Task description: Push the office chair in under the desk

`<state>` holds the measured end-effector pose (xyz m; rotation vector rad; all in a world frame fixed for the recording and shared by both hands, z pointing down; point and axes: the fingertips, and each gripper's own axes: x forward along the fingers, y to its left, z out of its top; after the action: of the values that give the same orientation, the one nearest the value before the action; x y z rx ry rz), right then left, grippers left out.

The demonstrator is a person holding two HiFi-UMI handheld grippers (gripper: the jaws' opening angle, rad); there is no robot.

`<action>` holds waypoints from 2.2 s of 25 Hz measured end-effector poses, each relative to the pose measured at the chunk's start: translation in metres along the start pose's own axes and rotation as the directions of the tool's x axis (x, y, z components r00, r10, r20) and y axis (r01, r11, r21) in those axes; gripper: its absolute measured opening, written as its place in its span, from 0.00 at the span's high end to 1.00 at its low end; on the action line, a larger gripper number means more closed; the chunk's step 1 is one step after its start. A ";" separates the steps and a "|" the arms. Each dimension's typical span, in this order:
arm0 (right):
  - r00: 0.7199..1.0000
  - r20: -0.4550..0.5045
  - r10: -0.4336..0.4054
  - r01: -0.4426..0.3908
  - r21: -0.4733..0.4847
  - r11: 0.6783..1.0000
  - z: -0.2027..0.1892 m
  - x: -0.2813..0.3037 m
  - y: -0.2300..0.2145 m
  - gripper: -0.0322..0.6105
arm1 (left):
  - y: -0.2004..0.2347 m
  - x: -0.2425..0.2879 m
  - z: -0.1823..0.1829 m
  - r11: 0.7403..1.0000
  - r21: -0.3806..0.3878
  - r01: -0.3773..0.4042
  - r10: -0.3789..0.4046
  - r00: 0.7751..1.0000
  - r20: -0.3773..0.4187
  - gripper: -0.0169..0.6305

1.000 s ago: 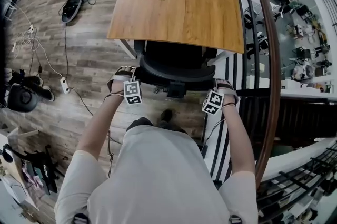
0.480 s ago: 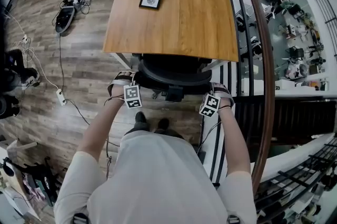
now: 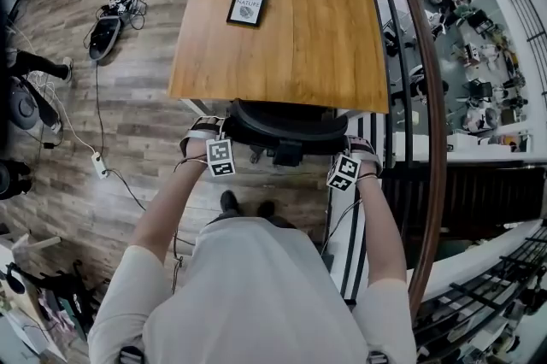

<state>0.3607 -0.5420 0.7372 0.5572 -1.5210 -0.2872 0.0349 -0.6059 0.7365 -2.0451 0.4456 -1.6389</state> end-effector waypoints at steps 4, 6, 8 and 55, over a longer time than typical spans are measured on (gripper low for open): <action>1.000 -0.005 -0.011 0.011 0.006 1.000 0.004 0.006 -0.014 0.77 | 0.016 0.008 -0.005 1.000 0.002 -0.007 0.007 1.000 0.001 0.78; 1.000 -0.004 -0.015 0.015 0.011 1.000 0.008 0.009 -0.019 0.77 | 0.021 0.011 -0.008 1.000 -0.002 -0.012 0.012 1.000 0.002 0.77; 1.000 -0.003 -0.016 0.016 0.011 1.000 0.009 0.011 -0.021 0.77 | 0.024 0.012 -0.009 1.000 -0.005 -0.013 0.013 1.000 0.000 0.77; 0.974 0.153 -0.164 0.050 0.566 0.823 0.034 -0.155 -0.071 0.62 | 0.079 -0.168 0.024 0.852 -0.507 0.135 0.074 0.926 0.371 0.62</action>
<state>0.3314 -0.5279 0.5665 1.1126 -1.7739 0.0330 0.0225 -0.5787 0.5517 -2.7103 0.7895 -1.1635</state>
